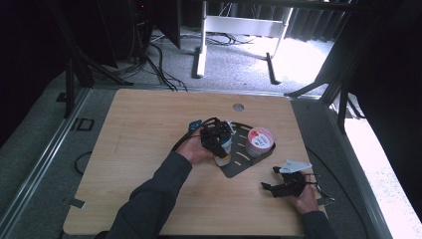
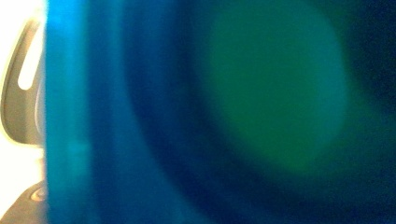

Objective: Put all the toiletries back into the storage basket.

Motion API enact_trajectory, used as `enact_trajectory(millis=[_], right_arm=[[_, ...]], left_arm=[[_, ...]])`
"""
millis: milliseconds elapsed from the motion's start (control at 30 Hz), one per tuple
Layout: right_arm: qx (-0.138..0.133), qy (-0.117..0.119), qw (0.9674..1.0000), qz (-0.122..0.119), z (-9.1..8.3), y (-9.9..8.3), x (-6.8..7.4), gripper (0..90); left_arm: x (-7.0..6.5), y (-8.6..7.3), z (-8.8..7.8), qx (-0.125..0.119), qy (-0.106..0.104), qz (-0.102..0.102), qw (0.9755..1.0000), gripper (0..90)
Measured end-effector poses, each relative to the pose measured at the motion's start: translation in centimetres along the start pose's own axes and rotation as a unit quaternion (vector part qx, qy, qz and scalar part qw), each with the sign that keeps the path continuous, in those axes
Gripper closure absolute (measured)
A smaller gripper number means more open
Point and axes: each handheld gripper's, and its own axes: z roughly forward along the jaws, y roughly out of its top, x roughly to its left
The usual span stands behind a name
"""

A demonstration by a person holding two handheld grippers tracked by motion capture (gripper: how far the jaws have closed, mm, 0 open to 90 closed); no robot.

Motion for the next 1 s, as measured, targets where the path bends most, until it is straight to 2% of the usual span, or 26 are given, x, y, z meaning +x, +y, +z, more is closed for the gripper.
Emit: enact_trajectory(millis=[233, 333, 633, 1000], right_arm=[[0.000, 0.001, 1.0000, 0.000, 0.0, 0.0, 0.0, 16.3], [0.000, 0.001, 1.0000, 0.000, 0.0, 0.0, 0.0, 16.3], [0.000, 0.001, 1.0000, 0.000, 0.0, 0.0, 0.0, 16.3], [0.000, 0.002, 1.0000, 0.000, 0.0, 0.0, 0.0, 16.3]], left_arm=[[0.0, 0.6, 0.2, -0.010, 0.006, -0.008, 0.9999, 55.6], [0.1, 0.8, 0.2, -0.015, 0.017, -0.017, 0.9996, 55.7], [0.2, 1.3, 0.2, -0.027, 0.022, -0.025, 0.9991, 55.6], [0.7, 2.0, 0.8, -0.047, 0.028, -0.043, 0.9976, 55.6]])
